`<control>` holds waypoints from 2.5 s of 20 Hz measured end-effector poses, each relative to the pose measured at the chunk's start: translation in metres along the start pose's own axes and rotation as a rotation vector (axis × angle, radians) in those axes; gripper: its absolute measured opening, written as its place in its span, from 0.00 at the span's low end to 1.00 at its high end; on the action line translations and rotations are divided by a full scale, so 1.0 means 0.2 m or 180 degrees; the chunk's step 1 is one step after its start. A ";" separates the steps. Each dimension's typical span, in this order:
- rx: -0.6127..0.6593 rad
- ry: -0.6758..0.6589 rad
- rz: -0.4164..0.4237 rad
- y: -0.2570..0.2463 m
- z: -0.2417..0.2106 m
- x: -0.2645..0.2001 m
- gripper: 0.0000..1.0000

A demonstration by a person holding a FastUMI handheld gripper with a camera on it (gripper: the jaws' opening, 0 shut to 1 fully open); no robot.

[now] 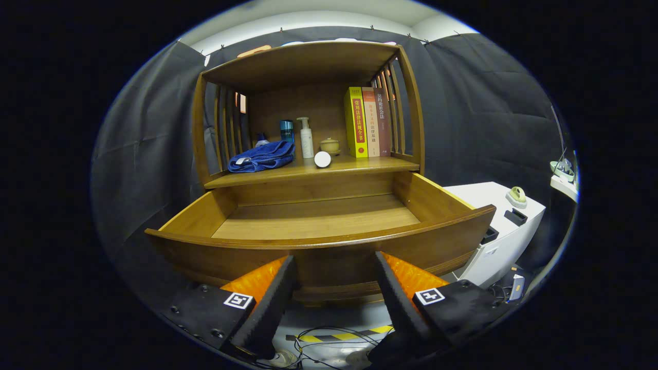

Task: Pull open the drawer, take out the items inside it, and place them on the countertop above the cabinet.

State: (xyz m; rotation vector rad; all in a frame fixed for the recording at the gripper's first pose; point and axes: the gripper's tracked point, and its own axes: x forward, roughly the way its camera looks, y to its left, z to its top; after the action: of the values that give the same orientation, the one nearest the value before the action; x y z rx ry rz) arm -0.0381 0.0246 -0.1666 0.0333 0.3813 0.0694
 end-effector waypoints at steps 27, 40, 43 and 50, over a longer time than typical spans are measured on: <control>-0.0105 -0.0074 -0.0047 0.04 0.34 0.76 0.98; -0.0187 -0.0053 -0.0073 0.05 0.41 1.01 0.98; -0.0233 -0.0055 -0.0078 0.04 0.41 1.01 0.98; -0.0213 -0.0185 -0.0109 0.06 0.63 0.92 0.98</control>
State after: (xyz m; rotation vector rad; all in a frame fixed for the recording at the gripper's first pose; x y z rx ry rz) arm 0.1790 0.0471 -0.1172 -0.0372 0.3212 0.0471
